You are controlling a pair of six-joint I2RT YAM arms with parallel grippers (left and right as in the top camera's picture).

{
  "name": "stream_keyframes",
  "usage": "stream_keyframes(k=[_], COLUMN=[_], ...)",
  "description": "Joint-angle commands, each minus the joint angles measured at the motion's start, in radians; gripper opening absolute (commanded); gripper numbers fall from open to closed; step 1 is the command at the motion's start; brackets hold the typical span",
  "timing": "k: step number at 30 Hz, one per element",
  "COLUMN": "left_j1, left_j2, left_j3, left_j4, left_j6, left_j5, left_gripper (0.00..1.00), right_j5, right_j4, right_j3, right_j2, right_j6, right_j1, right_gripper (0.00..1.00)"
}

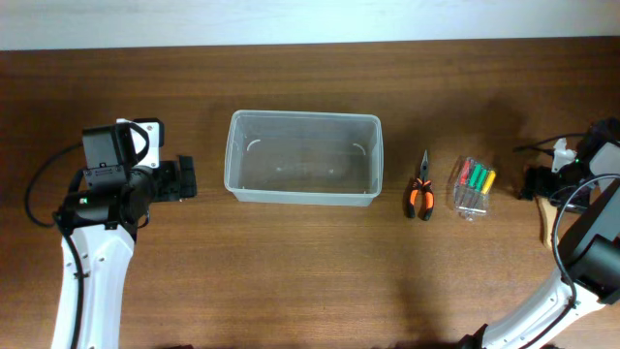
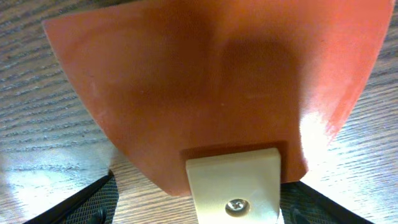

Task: Pack container

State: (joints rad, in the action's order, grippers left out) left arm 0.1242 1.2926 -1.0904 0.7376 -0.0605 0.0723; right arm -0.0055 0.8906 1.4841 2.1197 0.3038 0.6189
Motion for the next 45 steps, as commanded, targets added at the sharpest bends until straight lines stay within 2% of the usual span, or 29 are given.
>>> stream_keyframes(k=[1, 13, 21, 30, 38, 45], left_j1=[0.003, 0.003, 0.003, 0.003, 0.003, 0.003], left_j2=[0.004, 0.004, 0.004, 0.004, 0.004, 0.004], left_j3=[-0.018, -0.018, -0.018, -0.018, -0.018, -0.018], left_j4=[-0.003, -0.003, -0.003, -0.003, -0.003, -0.003], left_j6=[-0.016, -0.016, -0.016, -0.016, -0.016, -0.016], left_j5=[0.014, 0.014, 0.014, 0.014, 0.014, 0.014], left_gripper=[0.99, 0.99, 0.99, 0.99, 0.99, 0.99], right_j5=[0.044, 0.043, 0.044, 0.097, 0.097, 0.096], right_j4=[-0.007, -0.016, -0.031, -0.056, -0.056, -0.049], right_j3=[-0.039, -0.039, -0.04, -0.04, -0.04, -0.042], right_j2=[0.08, 0.08, 0.08, 0.08, 0.08, 0.08], right_j6=[0.056, 0.13, 0.135, 0.214, 0.21, 0.112], right_j1=[0.04, 0.112, 0.091, 0.034, 0.005, 0.005], right_gripper=[0.84, 0.77, 0.74, 0.73, 0.73, 0.72])
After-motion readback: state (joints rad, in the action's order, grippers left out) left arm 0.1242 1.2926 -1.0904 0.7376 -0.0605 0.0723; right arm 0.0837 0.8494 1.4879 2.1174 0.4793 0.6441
